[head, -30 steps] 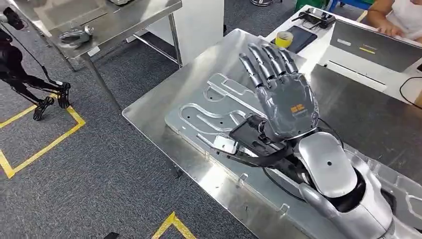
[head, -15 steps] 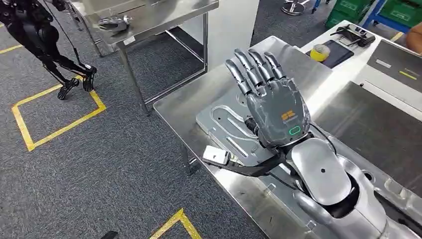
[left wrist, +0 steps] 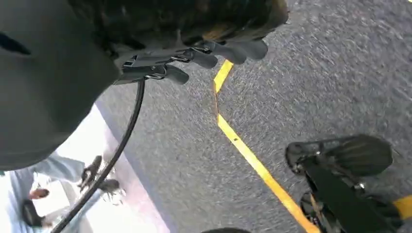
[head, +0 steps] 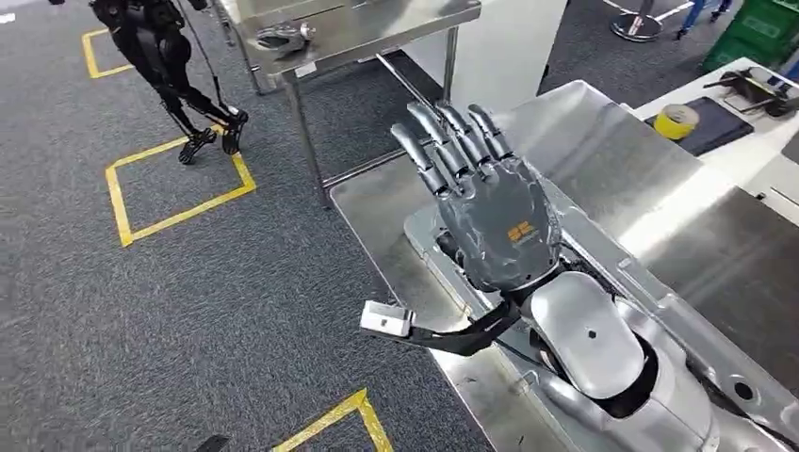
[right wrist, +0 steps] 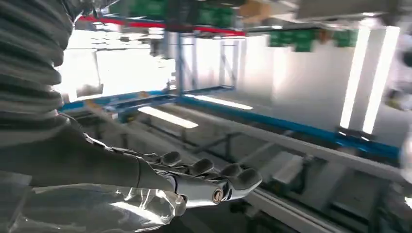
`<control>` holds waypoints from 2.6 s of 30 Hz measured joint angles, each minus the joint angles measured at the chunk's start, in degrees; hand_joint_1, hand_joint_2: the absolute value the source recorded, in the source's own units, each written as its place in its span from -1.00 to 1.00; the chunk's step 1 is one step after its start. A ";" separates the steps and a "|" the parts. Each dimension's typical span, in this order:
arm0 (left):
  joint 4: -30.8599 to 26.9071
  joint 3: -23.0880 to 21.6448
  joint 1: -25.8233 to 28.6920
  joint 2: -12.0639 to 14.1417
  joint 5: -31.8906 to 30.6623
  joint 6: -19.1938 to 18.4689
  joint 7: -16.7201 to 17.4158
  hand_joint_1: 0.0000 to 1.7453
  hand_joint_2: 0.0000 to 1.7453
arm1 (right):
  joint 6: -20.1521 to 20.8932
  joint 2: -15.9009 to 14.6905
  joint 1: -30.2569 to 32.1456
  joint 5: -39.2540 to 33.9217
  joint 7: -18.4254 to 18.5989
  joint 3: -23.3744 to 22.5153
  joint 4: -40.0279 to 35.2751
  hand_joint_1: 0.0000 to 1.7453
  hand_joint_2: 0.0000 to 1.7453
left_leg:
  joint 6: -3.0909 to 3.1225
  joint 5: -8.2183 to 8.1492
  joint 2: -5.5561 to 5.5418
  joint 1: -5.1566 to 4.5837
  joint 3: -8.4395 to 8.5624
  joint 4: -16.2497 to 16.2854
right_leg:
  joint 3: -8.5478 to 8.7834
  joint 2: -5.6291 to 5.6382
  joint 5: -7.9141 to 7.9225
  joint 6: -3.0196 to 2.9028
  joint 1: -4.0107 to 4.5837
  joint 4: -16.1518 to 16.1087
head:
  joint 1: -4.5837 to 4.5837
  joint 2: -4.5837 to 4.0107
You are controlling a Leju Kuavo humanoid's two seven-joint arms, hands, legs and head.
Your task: Take the parts from the cabinet and place them on the table.
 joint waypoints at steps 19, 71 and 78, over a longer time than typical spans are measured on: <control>-0.02 -1.42 -2.99 -3.33 3.28 4.83 1.38 -1.00 -1.00 | -9.94 10.99 -5.91 -5.73 -4.88 5.07 7.70 -1.00 1.00 | 3.17 6.89 -5.70 -0.34 8.77 -16.34 | -2.30 5.38 0.74 1.40 0.26 3.45 | 0.31 0.00; -0.20 -1.92 -5.31 -13.38 8.04 7.95 -0.33 -1.00 1.00 | -18.66 27.71 -13.07 -10.29 -10.03 12.72 32.26 -1.00 1.00 | 2.09 7.84 2.03 -0.15 8.66 -17.91 | 0.61 -3.64 -1.53 1.92 0.69 0.09 | -0.57 0.00; -0.20 -2.03 -6.11 -11.72 7.61 6.12 1.51 -1.00 1.00 | -18.36 26.82 -11.48 -9.16 -9.03 12.72 34.53 -1.00 1.00 | 2.93 7.72 -3.35 -0.10 8.80 -17.77 | -8.04 2.59 -4.91 1.96 0.26 14.68 | -0.26 0.00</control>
